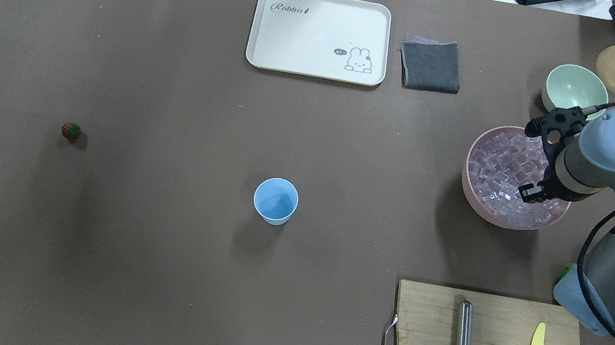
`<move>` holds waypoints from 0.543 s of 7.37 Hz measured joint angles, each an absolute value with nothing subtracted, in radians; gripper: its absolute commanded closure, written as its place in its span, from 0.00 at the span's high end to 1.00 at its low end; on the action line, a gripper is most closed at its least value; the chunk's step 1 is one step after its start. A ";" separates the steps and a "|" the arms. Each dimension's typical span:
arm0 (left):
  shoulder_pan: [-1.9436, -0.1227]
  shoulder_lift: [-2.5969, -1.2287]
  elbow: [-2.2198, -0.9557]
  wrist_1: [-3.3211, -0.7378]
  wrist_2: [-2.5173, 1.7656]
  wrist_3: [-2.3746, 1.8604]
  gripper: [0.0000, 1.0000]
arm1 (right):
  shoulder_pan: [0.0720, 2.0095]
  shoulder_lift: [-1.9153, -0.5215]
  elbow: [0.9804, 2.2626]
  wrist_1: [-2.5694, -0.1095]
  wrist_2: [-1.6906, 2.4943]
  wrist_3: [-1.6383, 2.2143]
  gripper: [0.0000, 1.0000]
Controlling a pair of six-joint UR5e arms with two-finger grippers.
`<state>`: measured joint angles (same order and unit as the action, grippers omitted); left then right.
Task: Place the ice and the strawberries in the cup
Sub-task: 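Lift the ice cubes out of the pink bowl with the right gripper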
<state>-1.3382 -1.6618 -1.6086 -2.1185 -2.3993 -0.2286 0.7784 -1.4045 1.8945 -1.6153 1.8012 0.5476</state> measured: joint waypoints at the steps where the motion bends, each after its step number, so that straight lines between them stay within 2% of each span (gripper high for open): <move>1: -1.336 -1.662 -1.608 -2.118 -2.399 -0.229 0.98 | 0.782 -1.401 1.895 -1.619 1.799 0.547 0.00; 4: -1.332 -1.661 -1.606 -2.118 -2.399 -0.229 0.98 | 0.818 -1.315 1.906 -1.714 1.845 0.572 0.00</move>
